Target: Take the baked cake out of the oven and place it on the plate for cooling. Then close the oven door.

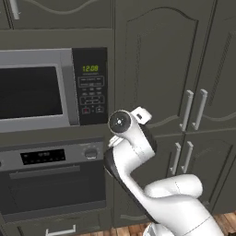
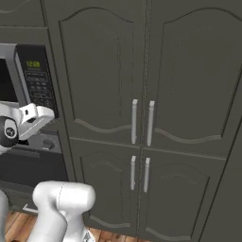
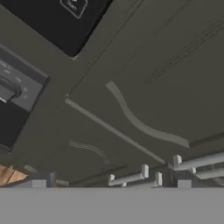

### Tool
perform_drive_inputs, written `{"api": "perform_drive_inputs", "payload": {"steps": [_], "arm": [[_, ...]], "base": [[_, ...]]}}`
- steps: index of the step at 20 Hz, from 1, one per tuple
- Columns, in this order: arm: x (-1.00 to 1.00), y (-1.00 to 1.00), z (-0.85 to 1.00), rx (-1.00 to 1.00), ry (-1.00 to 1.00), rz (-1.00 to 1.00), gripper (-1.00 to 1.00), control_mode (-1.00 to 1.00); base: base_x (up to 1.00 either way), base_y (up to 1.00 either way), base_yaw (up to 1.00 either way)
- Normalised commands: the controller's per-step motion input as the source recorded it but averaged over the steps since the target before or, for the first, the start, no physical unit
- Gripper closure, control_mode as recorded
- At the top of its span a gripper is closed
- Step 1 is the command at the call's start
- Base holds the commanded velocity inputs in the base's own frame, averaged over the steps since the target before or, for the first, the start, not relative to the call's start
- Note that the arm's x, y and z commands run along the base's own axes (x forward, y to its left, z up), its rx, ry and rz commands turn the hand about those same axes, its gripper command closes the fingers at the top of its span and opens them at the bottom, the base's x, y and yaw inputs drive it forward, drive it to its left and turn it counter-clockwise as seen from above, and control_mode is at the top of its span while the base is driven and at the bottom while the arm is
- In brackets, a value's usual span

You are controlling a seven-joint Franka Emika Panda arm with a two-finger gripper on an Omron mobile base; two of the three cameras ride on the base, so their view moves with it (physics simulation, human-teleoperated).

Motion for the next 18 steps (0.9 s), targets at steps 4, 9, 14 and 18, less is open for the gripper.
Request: {"api": "perform_drive_inputs", "payload": {"steps": [4,9,14,18], "arm": [[-0.18,0.70,-0.27,-0.27,-0.04,0.18,-1.00,-1.00],[0.00,0.75,-0.20,-0.35,0.12,0.03,-1.00,-1.00],[-0.10,0.80,-0.34,-0.31,0.00,0.04,-1.00,-1.00],[-0.04,0.64,-0.27,-0.27,0.00,0.05,-1.00,-1.00]], "base": [[0.00,0.00,0.00],[0.00,0.00,0.00],[0.00,0.00,0.00],[0.00,0.00,0.00]]}}
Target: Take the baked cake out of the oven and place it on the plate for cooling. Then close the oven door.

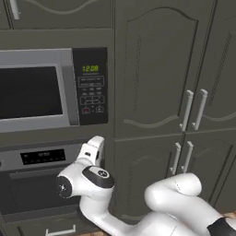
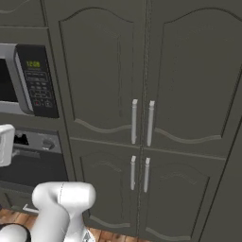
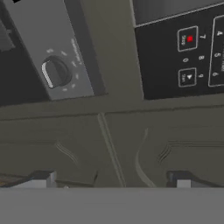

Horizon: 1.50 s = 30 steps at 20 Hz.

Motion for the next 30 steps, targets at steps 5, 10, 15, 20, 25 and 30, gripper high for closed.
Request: {"api": "perform_drive_inputs", "payload": {"steps": [5,10,15,20,25,30], "arm": [[0.00,0.27,-0.18,-0.08,0.02,0.05,-1.00,-1.00],[-0.02,0.10,-0.15,0.00,0.00,0.07,-1.00,-1.00],[0.00,0.17,-0.17,0.00,0.00,0.00,-1.00,-1.00],[0.00,0.06,-0.16,0.00,0.01,0.01,-1.00,-1.00],[0.00,0.16,-0.22,0.00,0.04,0.01,-1.00,-1.00],[0.04,0.21,-0.26,0.00,0.04,0.01,-1.00,-1.00]], "base": [[0.00,0.00,0.00],[0.00,0.00,0.00],[0.00,0.00,0.00],[0.00,0.00,0.00],[0.00,0.00,0.00],[0.00,0.00,0.00]]}}
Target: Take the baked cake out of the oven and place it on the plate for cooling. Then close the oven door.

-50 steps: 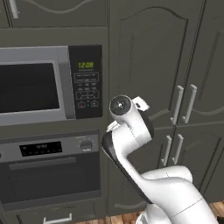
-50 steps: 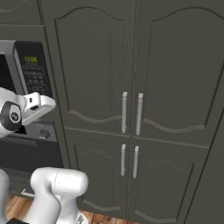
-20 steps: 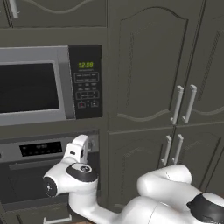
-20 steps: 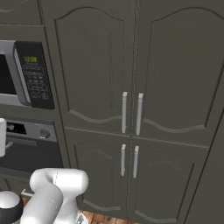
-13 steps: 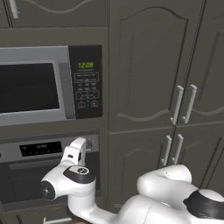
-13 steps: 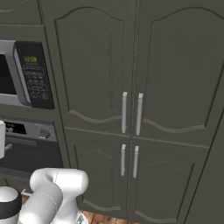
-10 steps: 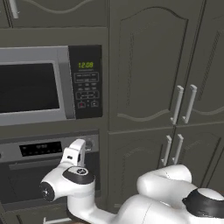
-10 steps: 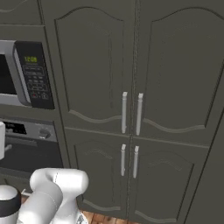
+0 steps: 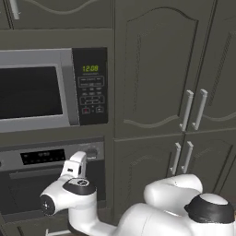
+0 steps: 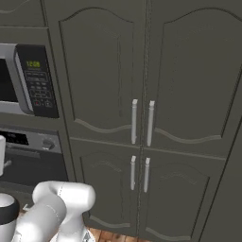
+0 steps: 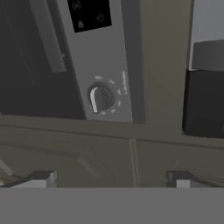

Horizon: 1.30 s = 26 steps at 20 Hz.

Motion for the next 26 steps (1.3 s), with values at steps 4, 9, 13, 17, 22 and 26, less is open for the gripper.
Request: {"api": "perform_drive_inputs", "payload": {"steps": [4,9,13,17,22,26], "arm": [[0.24,0.24,-0.35,0.00,0.00,0.15,-1.00,-1.00],[0.28,0.20,-0.28,-0.03,-0.07,0.13,-1.00,-1.00],[0.27,0.02,-0.13,-0.01,-0.03,0.02,-1.00,-1.00],[0.32,0.00,-0.16,0.00,-0.02,0.00,-1.00,-1.00],[0.32,0.03,-0.39,0.00,-0.07,0.00,-1.00,-1.00],[0.28,0.08,-0.42,0.00,-0.15,0.00,-1.00,-1.00]], "base": [[0.00,0.00,0.00],[0.00,0.00,0.00],[0.00,0.00,0.00],[0.00,0.00,0.00],[0.00,0.00,0.00],[0.00,0.00,0.00]]}}
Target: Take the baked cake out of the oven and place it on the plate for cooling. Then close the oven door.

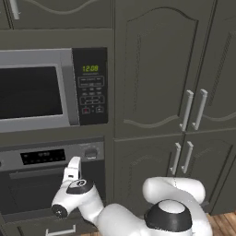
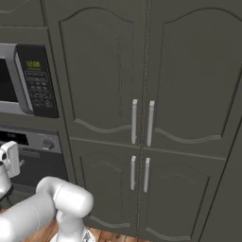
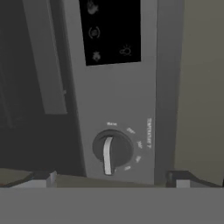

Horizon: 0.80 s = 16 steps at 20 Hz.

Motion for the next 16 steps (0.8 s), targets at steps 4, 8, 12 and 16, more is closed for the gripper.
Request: {"api": "perform_drive_inputs", "payload": {"steps": [4,8,12,16], "arm": [[0.31,0.21,-0.23,0.00,-0.02,0.00,-1.00,-1.00],[0.19,0.37,-0.21,0.00,-0.06,-0.05,-1.00,-1.00],[0.16,0.37,-0.27,0.00,-0.10,-0.05,-1.00,-1.00],[0.13,0.26,-0.33,0.00,-0.13,-0.05,-1.00,-1.00]], "base": [[0.00,0.00,0.00],[0.00,0.00,0.00],[0.00,0.00,0.00],[0.00,0.00,0.00]]}}
